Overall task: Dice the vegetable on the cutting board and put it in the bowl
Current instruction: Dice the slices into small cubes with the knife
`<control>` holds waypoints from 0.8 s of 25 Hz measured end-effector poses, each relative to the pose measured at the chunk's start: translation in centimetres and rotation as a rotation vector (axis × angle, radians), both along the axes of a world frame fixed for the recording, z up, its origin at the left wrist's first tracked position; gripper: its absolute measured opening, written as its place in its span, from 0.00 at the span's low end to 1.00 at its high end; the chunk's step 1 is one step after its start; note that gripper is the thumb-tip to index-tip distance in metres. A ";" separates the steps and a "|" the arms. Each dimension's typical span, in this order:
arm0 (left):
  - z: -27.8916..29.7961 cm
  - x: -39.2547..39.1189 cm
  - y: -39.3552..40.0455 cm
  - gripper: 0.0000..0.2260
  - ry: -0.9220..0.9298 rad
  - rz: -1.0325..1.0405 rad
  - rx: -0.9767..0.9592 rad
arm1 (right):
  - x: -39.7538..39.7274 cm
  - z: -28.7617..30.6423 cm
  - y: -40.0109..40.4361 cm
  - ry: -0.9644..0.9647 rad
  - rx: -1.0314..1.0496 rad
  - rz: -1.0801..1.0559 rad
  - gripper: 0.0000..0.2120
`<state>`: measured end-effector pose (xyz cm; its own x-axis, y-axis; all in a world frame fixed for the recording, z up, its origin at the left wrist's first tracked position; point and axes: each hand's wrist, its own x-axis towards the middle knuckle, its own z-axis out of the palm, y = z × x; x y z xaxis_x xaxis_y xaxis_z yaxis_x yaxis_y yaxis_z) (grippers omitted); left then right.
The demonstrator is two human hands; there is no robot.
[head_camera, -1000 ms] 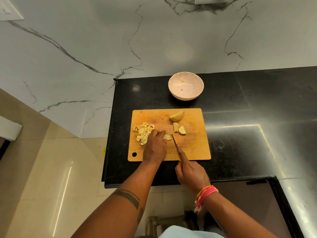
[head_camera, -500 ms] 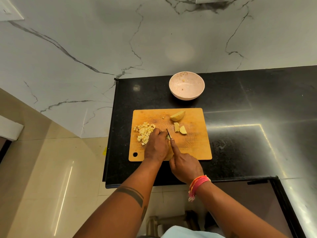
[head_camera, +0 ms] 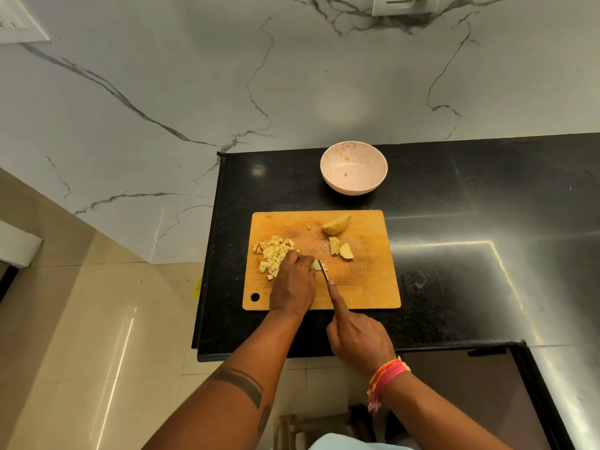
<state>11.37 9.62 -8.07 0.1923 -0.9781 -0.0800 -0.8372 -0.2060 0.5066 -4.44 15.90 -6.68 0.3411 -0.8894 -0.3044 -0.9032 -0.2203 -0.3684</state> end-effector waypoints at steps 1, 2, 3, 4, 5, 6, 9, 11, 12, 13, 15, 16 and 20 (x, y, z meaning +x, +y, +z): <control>-0.1 0.1 0.1 0.16 -0.004 -0.001 -0.004 | 0.5 0.2 -0.5 0.003 -0.007 0.008 0.36; 0.0 0.1 0.0 0.16 -0.011 0.001 -0.009 | 1.0 0.3 -1.1 0.008 -0.008 0.016 0.36; 0.0 0.1 0.0 0.16 -0.016 0.007 -0.009 | 1.5 0.3 -1.6 0.013 -0.002 0.018 0.35; 0.0 0.1 -0.1 0.15 -0.016 0.015 -0.010 | 1.9 0.3 -2.0 0.019 0.007 0.015 0.35; 0.1 0.1 -0.2 0.15 -0.013 0.021 -0.011 | 2.2 0.3 -2.2 0.029 0.015 0.011 0.35; 0.1 0.0 -0.2 0.15 -0.014 0.024 -0.014 | 2.2 0.2 -2.3 0.038 0.016 0.013 0.35; 0.1 -0.1 -0.1 0.14 -0.034 0.032 -0.031 | 1.5 0.1 -1.2 0.062 0.007 0.039 0.37; 0.1 -0.1 -0.1 0.14 -0.026 0.038 -0.030 | 0.7 0.1 0.0 0.068 0.016 0.041 0.38; 0.1 0.0 0.0 0.14 -0.016 0.040 -0.028 | 0.3 0.2 0.5 0.067 0.016 0.043 0.37; 0.1 0.1 0.0 0.14 -0.001 0.045 -0.022 | -0.1 0.1 0.8 0.062 0.015 0.045 0.37; 0.2 0.4 0.1 0.13 0.028 0.062 -0.007 | -0.7 -0.1 1.1 0.045 0.008 0.044 0.36; 0.3 0.5 0.1 0.13 0.040 0.067 -0.001 | -0.7 -0.2 1.1 0.032 -0.003 0.040 0.36; 0.2 0.9 0.4 0.12 0.062 0.085 0.001 | 0.7 0.0 -0.2 0.001 -0.022 0.035 0.35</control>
<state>12.30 9.98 -7.86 0.2695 -0.9583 -0.0952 -0.7838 -0.2757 0.5564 -3.69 15.68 -6.69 0.3720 -0.8833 -0.2853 -0.8952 -0.2602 -0.3619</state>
